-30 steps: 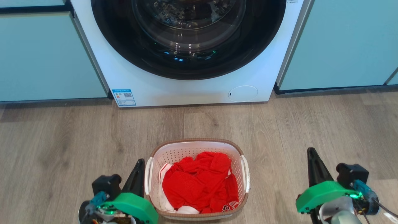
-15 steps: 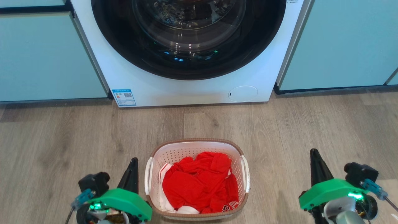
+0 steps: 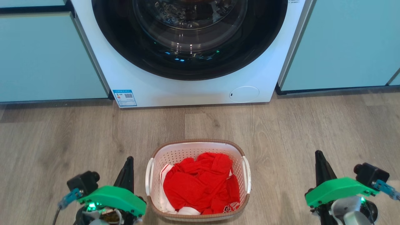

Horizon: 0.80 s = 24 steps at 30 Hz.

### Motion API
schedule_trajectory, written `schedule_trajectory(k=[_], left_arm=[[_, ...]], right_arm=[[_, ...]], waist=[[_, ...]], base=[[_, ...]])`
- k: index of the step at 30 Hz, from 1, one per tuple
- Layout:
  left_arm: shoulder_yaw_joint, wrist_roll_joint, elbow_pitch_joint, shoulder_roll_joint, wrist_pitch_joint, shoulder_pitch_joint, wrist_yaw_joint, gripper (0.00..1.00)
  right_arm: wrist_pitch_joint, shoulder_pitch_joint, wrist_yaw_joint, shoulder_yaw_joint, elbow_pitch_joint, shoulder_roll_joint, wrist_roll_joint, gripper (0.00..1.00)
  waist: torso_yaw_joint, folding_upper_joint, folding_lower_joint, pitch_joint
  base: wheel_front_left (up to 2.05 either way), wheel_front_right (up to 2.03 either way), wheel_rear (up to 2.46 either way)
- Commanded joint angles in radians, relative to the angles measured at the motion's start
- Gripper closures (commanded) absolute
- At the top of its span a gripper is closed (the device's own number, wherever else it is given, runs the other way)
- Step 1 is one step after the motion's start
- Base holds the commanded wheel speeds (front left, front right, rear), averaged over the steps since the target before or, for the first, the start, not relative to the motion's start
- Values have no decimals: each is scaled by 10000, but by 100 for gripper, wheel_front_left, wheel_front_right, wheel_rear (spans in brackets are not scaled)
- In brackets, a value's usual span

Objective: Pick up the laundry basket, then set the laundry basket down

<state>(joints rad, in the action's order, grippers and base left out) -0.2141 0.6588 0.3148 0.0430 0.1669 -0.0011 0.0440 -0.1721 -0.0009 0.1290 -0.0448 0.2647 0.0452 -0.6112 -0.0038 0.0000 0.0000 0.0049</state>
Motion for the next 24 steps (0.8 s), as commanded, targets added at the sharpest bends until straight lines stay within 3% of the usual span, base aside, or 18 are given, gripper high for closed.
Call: schedule_trajectory(k=[1, 24], left_arm=[[252, 338, -354, 119, -50, -543, 52, 100], [903, 2652, -447, 172, -651, -661, 251, 100]], right_arm=[[94, -531, 5, 42, -305, 189, -371, 100], [679, -653, 8, 307, -286, 236, -2813, 100]], waist=[[1, 0, 0, -1], [10, 0, 0, -4]], base=[[0, 0, 0], [0, 0, 0]])
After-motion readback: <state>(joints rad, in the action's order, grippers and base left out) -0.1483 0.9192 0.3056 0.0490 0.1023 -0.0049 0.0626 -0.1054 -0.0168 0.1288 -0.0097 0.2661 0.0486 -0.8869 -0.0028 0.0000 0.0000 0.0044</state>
